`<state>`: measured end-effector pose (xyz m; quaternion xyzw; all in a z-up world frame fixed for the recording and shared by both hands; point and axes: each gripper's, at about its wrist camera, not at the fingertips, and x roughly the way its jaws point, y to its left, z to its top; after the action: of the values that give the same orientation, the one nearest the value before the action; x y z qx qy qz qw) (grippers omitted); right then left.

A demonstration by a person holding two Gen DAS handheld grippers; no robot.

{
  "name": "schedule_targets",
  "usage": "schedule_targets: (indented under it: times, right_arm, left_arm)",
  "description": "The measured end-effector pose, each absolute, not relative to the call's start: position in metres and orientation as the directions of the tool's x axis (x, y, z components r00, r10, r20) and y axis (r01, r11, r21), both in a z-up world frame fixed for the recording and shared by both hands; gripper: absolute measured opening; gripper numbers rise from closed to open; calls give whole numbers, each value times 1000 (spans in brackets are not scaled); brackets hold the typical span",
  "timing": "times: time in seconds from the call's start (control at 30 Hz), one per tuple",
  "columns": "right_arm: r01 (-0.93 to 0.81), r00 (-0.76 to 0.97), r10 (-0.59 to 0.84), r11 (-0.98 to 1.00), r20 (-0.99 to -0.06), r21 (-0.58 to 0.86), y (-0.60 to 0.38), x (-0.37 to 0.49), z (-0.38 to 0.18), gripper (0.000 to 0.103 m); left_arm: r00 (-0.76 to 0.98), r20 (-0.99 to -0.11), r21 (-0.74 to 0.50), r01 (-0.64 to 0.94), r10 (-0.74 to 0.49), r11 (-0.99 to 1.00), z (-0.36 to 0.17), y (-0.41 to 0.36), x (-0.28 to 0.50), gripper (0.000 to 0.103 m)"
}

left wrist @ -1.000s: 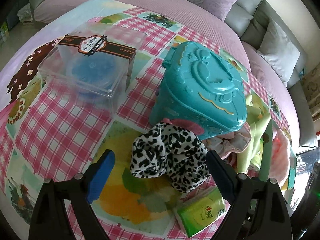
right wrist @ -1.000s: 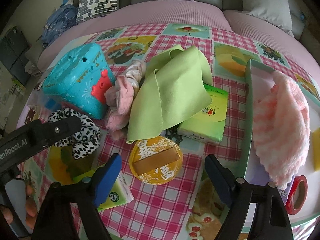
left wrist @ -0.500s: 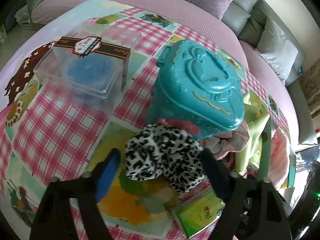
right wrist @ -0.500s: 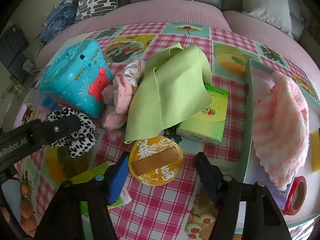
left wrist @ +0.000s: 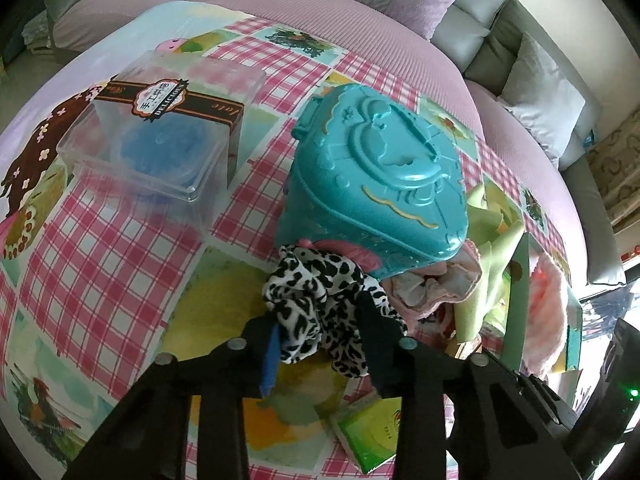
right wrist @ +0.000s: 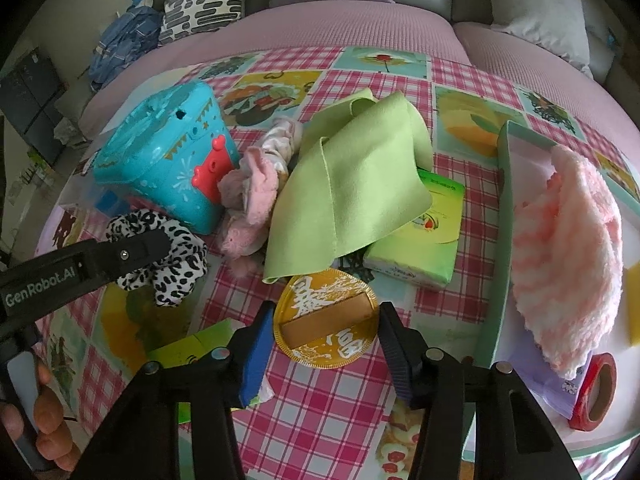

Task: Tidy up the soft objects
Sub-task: 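Grasp the leopard-print scrunchie with the left gripper while the right gripper grasps the gold round snack package, then carry the scrunchie and snack package over the white tray and open both grippers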

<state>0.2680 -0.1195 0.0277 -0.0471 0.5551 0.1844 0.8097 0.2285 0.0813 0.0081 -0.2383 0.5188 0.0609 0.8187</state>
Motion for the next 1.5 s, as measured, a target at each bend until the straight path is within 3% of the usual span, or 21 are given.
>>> schedule_targets:
  times: [0.5,0.87,1.17,1.5]
  right_arm:
    - [-339,369,246,933,-896,117,-136,257,51,54]
    - [-324,400,268,936,-877,138,-145,258,65,54]
    - [-280,460,267,949,-847,147,-173,255,91,54]
    - [-76,525,168,986,-835,150,-256,258,110,54]
  left_arm:
    - [484,-858,-365,-336,-173,868,18,88,221,21]
    - [538,-826,-364,-277,-170,889,47,72,200,17]
    - [624,-758,-359,-155,-191,920,93,40,192,17]
    - [636,-738,-255,46,-225,966,114,-42,205,17]
